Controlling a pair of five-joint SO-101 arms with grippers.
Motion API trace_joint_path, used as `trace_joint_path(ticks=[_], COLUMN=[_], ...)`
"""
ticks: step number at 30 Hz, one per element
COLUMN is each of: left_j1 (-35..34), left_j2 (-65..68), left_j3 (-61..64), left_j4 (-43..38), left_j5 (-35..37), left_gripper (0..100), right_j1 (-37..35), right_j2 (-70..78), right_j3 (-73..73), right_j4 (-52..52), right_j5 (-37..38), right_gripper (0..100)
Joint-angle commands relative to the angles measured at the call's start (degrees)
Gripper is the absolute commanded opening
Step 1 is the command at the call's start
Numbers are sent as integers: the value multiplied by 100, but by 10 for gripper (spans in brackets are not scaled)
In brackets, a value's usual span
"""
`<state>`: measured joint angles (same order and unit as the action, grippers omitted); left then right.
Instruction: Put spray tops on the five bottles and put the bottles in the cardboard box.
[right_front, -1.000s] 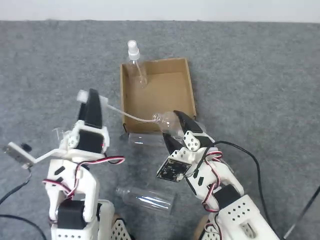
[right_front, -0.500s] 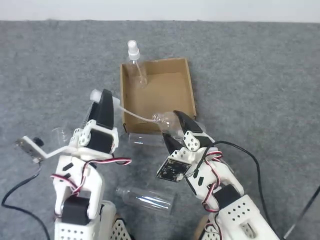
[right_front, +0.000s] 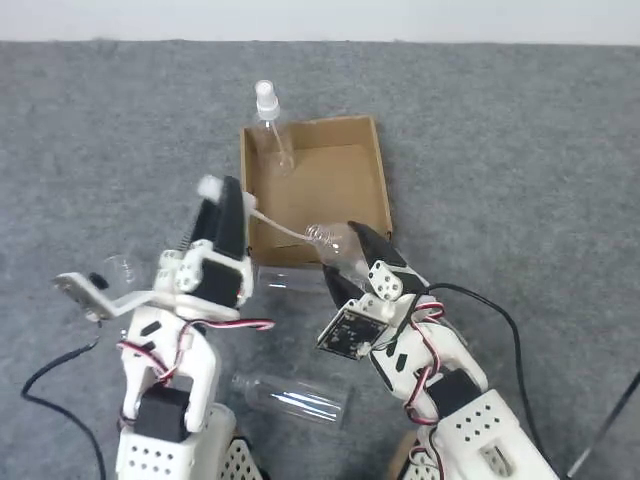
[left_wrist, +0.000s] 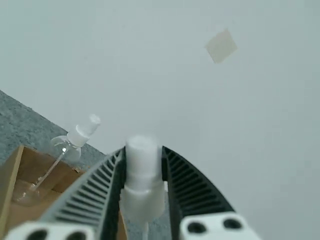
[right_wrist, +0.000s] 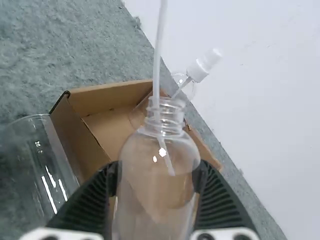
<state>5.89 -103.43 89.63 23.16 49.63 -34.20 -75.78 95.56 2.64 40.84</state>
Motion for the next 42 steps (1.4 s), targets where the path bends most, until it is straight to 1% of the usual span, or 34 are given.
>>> trace_joint_path(ticks=[1, 5, 9, 13, 22, 27, 33, 42], left_j1=[378, 651, 914, 1108, 1116, 1125, 1442, 1415], left_j2=[-97, -97, -97, -105, -88, -97, -97, -97], left_j3=[48, 163, 268, 347, 391, 567, 673, 664], left_j4=[-193, -202, -202, -202, -185, -202, -176, -167], left_j5=[-387, -695, -897, -1169, -1213, -1767, -2022, -2040], left_gripper=[13, 13, 13, 13, 13, 14, 15, 17], right_j1=[-66, -75, -268, -251, -268, -268, -268, -259], right_j2=[-145, -145, -145, -145, -145, -145, -145, -145], right_j3=[123, 123, 123, 123, 132, 132, 132, 132], right_j4=[-31, -31, -22, -22, -22, -31, -31, -31], right_j5=[-70, -70, -70, -70, -70, -70, -79, -79], right_gripper=[17, 17, 17, 17, 17, 17, 17, 17])
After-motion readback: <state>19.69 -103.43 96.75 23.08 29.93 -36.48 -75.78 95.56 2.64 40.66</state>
